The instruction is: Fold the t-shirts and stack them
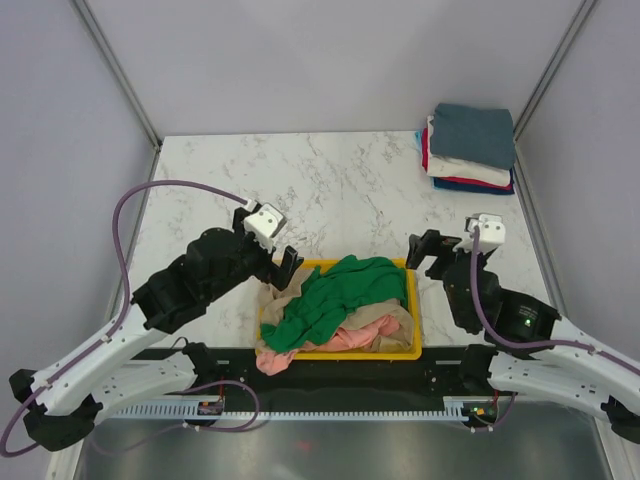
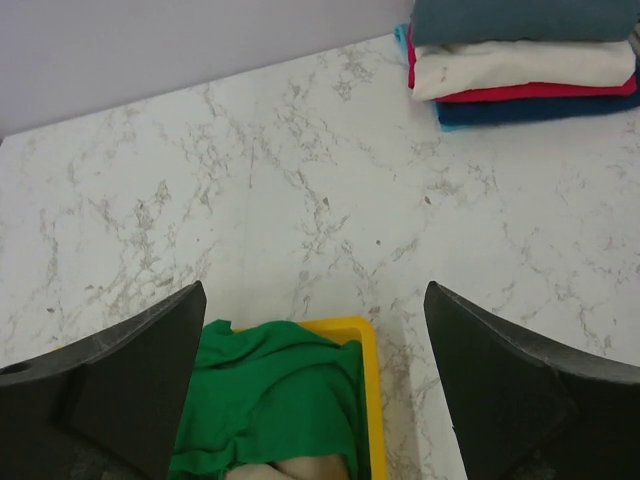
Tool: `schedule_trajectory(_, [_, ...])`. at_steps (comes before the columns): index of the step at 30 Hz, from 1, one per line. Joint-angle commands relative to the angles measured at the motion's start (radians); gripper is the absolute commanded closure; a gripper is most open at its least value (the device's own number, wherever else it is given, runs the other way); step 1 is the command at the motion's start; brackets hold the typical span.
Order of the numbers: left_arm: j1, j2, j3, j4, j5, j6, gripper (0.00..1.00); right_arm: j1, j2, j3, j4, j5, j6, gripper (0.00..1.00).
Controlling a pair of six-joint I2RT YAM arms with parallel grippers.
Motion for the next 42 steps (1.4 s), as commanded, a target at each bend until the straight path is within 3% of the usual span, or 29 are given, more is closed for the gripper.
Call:
schedule_trajectory(1, [0.024,-0.005,-0.015,0.087,-0.078,-0.061,0.00,0.001,0.075,-0.019,0.068,-0.119,-0.013,0.02])
schedule_trajectory(8, [0.077,-0.010,-0.084,0.122,-0.396,-0.059,0.00,0.001,0.426,0.076,0.172,-0.486,-0.052,0.02])
schedule_trajectory(16, [0.105,-0.042,-0.100,0.122,-0.433,-0.064,0.03,0.003,0.764,0.194,0.214,-0.660,-0.024,0.02])
schedule_trajectory(23, [0.105,-0.057,-0.108,0.127,-0.439,-0.056,0.04,0.000,0.879,0.180,0.245,-0.727,0.020,0.04])
schedule_trajectory(26, [0.105,-0.060,-0.110,0.129,-0.433,-0.056,0.04,0.001,0.893,0.182,0.268,-0.733,0.019,0.20])
schedule_trajectory(29, [0.105,-0.050,-0.111,0.127,-0.422,-0.055,0.04,0.001,0.876,0.194,0.268,-0.710,0.013,0.51])
schedule_trajectory(30, [0.105,-0.050,-0.110,0.127,-0.422,-0.053,0.04,0.000,0.865,0.196,0.266,-0.706,0.005,0.70])
schedule_trajectory(33, [0.105,-0.050,-0.111,0.127,-0.419,-0.053,0.04,-0.002,0.847,0.212,0.246,-0.692,-0.009,1.00])
schedule_trajectory(40, [0.105,-0.051,-0.111,0.129,-0.422,-0.052,0.04,-0.026,0.790,0.263,0.211,-0.675,-0.059,1.00])
schedule_trajectory(42, [0.105,-0.053,-0.113,0.129,-0.423,-0.050,0.04,-0.063,0.778,0.342,0.193,-0.680,-0.090,1.00])
